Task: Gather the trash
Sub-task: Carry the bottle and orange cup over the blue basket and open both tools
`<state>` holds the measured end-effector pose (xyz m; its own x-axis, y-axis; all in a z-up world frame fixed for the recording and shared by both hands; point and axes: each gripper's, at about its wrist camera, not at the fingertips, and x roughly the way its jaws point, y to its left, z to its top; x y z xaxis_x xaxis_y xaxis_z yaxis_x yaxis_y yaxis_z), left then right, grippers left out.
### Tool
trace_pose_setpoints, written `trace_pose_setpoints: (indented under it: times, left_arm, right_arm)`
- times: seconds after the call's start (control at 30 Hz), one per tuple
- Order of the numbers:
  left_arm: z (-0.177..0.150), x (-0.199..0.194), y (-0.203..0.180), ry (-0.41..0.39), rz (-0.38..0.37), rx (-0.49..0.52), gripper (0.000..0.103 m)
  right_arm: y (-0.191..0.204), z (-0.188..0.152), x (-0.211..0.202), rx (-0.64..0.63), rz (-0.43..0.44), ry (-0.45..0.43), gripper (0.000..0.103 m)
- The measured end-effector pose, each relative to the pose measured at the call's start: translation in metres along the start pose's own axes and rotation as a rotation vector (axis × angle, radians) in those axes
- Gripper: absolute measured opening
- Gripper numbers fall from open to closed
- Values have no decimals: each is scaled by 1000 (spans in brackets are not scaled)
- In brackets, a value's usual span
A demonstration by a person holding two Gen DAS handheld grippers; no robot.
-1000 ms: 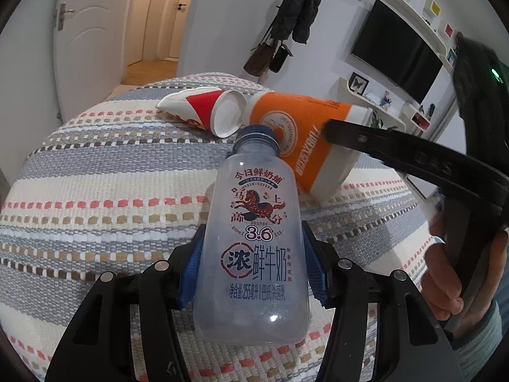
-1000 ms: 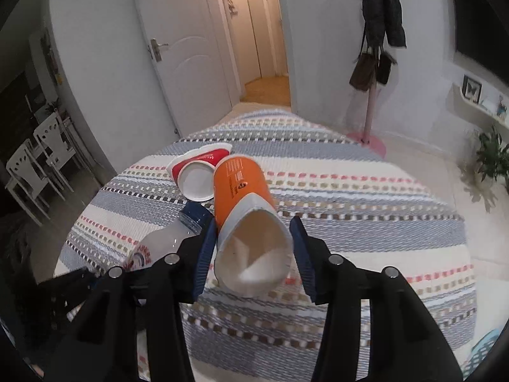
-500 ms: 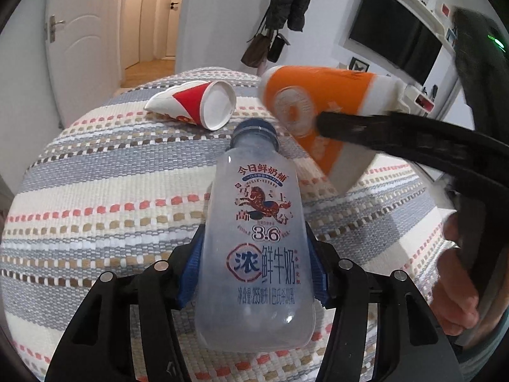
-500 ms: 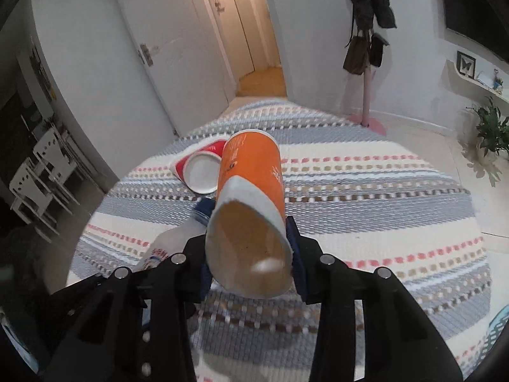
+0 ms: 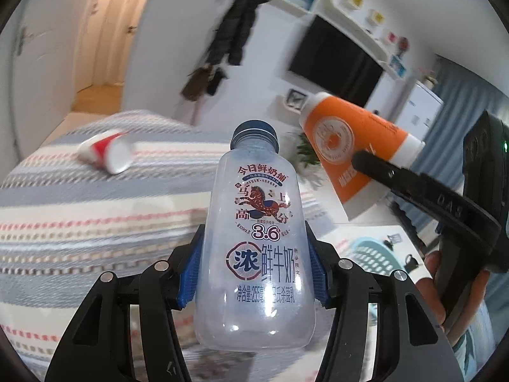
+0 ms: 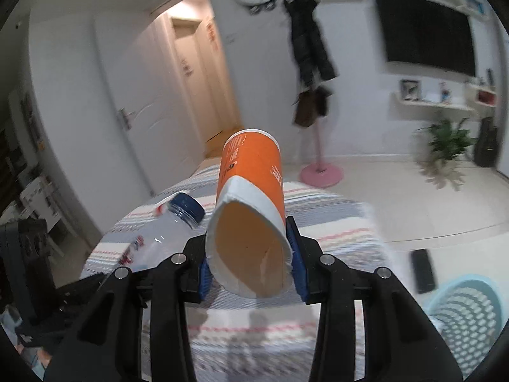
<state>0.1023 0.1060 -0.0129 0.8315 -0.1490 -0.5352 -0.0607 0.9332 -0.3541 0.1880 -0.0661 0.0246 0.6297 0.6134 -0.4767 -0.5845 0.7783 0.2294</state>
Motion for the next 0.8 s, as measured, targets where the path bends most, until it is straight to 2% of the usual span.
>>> trace_pose_setpoints:
  times: [0.17, 0.33, 0.53, 0.63, 0.8]
  left_arm:
    - [3, 18, -64, 22, -91, 81, 54]
    - [-4, 45, -127, 64, -168, 170, 54]
    - [-29, 87, -195, 152, -248, 250, 54]
    - [-43, 108, -214, 207, -273, 266, 54]
    - [-81, 148, -236, 339, -299, 286, 54]
  right_arm:
    - [-54, -8, -60, 48, -136, -68, 37]
    - [-112, -36, -108, 120, -301, -80, 37]
    - [-175, -77, -141, 246, -416, -30, 37]
    - [-200, -95, -143, 302, -451, 6, 38]
    - [-242, -139, -133, 425, -492, 125, 40]
